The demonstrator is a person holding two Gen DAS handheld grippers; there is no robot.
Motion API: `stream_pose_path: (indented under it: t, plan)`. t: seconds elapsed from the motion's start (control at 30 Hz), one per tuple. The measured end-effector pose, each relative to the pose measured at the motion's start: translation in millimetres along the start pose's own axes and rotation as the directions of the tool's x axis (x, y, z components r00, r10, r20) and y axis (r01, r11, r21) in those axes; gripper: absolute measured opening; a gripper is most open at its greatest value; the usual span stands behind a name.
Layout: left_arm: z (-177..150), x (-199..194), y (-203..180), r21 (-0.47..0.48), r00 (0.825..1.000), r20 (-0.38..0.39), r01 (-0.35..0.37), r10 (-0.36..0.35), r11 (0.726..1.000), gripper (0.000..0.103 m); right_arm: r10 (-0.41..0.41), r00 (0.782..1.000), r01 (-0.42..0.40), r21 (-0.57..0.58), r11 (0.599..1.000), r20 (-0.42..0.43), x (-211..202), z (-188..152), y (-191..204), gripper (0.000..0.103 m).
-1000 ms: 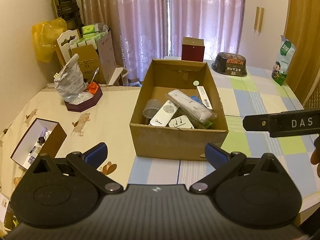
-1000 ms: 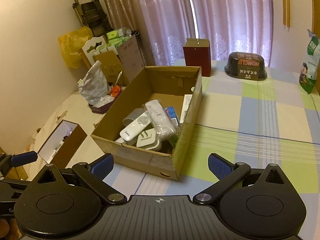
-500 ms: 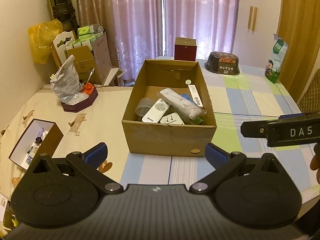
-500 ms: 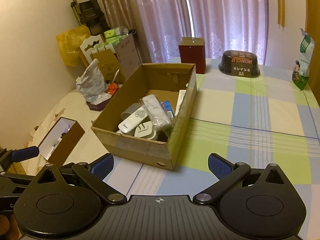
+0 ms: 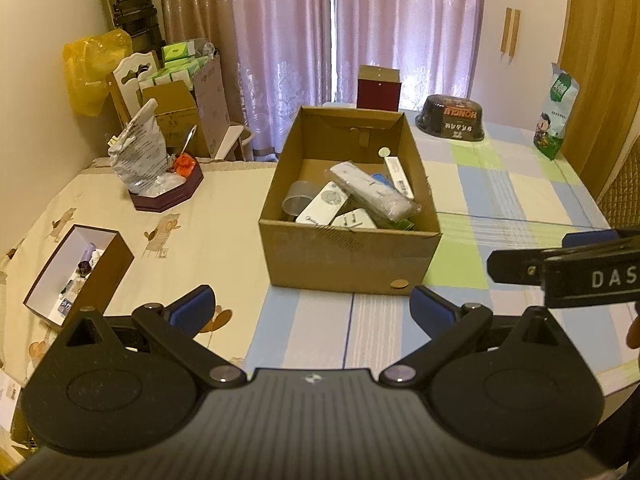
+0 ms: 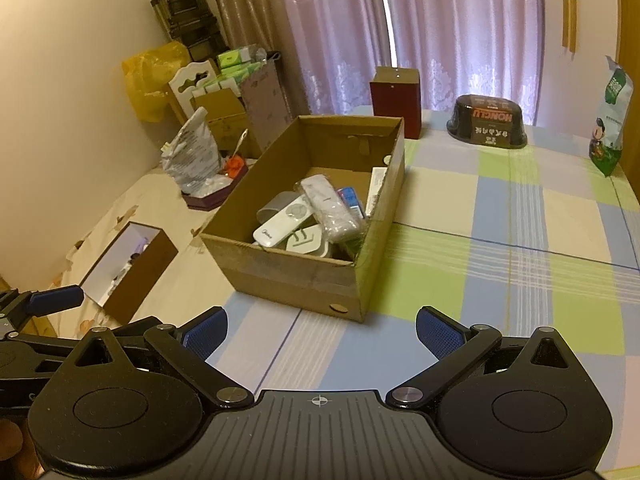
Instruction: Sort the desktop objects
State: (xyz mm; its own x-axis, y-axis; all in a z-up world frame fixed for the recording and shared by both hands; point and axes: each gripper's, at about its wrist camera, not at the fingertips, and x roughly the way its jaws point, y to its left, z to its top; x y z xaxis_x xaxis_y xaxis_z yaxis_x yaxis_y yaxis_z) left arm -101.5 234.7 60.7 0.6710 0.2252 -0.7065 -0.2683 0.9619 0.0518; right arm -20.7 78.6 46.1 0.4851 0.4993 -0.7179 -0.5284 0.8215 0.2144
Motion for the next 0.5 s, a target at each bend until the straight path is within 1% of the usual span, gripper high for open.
stream_pose_path:
  t: [0.27, 0.5]
  plan:
    - [-8, 0, 5, -0.004, 1.000, -0.017, -0.007, 0.006, 1.000, 0.102, -0.002, 1.000, 0.002, -0.009, 1.000, -0.009, 1, -3, 2, 0.103]
    - [-13, 0, 10, -0.004, 0.999, -0.023, -0.031, 0.031, 1.000, 0.102, -0.011, 1.000, 0.011, -0.015, 1.000, -0.013, 2, -5, 1, 0.103]
